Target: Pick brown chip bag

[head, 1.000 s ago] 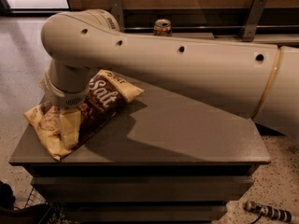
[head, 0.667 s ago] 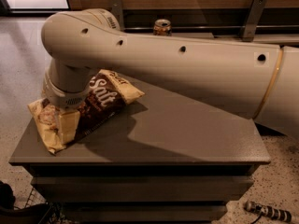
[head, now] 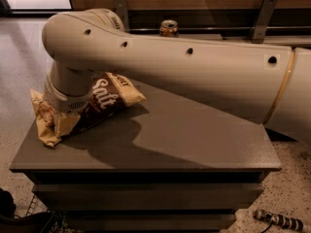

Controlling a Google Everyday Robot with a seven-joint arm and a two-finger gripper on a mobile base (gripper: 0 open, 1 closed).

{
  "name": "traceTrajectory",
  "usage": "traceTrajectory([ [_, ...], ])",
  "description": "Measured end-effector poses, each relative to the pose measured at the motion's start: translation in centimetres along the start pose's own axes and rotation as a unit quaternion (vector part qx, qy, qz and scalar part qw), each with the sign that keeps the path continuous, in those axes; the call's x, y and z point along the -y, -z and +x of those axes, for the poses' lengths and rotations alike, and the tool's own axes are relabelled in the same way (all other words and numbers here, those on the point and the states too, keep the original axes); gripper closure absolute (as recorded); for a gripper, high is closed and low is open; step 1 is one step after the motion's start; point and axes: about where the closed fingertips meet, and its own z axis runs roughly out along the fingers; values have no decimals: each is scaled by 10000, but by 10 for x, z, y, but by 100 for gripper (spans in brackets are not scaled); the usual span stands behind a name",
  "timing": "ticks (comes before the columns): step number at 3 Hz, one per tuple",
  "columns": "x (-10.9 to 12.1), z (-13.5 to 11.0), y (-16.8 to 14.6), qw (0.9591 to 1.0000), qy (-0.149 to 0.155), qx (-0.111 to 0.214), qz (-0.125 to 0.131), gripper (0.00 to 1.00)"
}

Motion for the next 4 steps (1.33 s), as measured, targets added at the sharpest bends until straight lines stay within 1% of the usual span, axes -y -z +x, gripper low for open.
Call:
traceTrajectory([
  [1, 1, -1, 3, 10000, 37, 41, 54, 100],
  [2, 3, -2, 6, 9999, 66, 88, 111, 100],
  [3, 9, -3, 59, 9977, 268, 59, 619, 100],
  [4, 6, -1, 121, 9908, 482, 18, 1262, 100],
])
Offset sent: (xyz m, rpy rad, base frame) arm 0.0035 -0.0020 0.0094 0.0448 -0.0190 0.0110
